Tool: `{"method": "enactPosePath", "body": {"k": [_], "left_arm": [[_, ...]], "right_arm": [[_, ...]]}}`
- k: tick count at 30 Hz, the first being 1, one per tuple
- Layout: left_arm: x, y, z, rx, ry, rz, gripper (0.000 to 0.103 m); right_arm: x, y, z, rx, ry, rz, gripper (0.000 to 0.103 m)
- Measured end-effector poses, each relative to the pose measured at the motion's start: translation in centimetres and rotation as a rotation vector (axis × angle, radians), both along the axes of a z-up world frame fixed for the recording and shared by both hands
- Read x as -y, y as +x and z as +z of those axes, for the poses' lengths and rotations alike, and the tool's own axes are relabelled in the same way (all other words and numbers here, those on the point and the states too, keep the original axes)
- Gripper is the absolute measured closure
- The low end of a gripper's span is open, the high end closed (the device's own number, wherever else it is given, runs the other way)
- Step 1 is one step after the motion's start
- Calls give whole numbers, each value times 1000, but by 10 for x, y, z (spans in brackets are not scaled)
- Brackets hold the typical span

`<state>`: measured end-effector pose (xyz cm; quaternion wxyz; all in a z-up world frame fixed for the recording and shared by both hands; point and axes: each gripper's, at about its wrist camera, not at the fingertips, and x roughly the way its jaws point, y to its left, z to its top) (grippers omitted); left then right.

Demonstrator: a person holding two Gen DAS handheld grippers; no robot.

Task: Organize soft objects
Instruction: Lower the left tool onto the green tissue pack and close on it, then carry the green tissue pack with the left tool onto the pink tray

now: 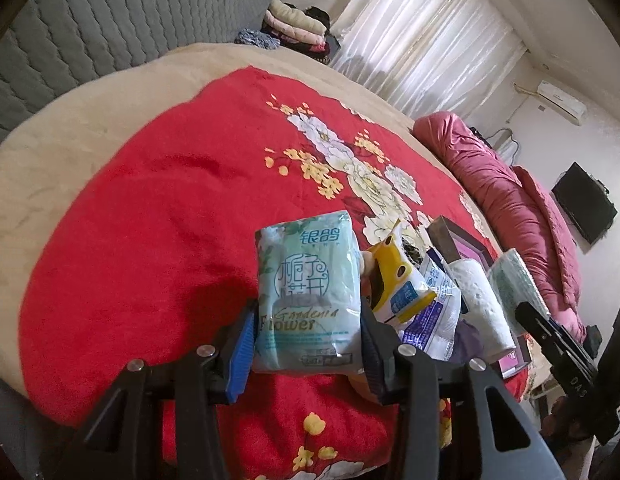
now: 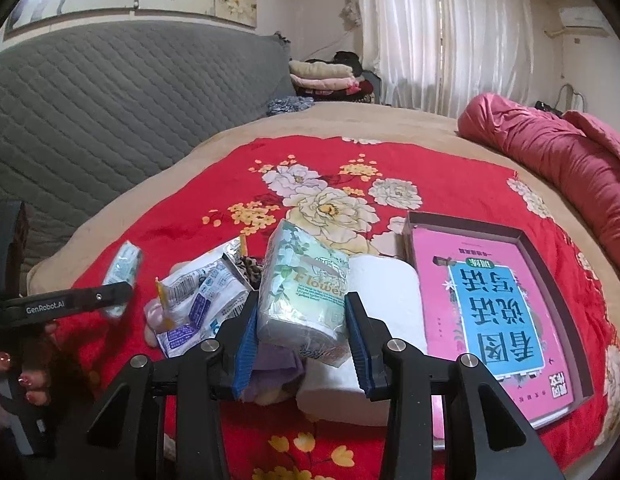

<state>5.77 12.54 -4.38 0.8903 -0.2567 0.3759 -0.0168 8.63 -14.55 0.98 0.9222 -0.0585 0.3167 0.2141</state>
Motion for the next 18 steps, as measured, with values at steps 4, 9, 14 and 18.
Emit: {"method": "enactPosePath", "body": {"k": [4, 9, 14, 18], "left_arm": [[12, -9, 13, 16, 45, 0, 57], [49, -15, 35, 62, 165, -51, 57], [81, -18, 53, 86, 225, -99, 57], [104, -17, 59, 80, 222, -146, 57]], "right_arm": [[9, -6, 8, 29, 13, -16, 61], [26, -12, 16, 52, 35, -46, 61], [45, -15, 21, 65, 43, -88, 61], [64, -17, 25, 89, 35, -166, 61]]}}
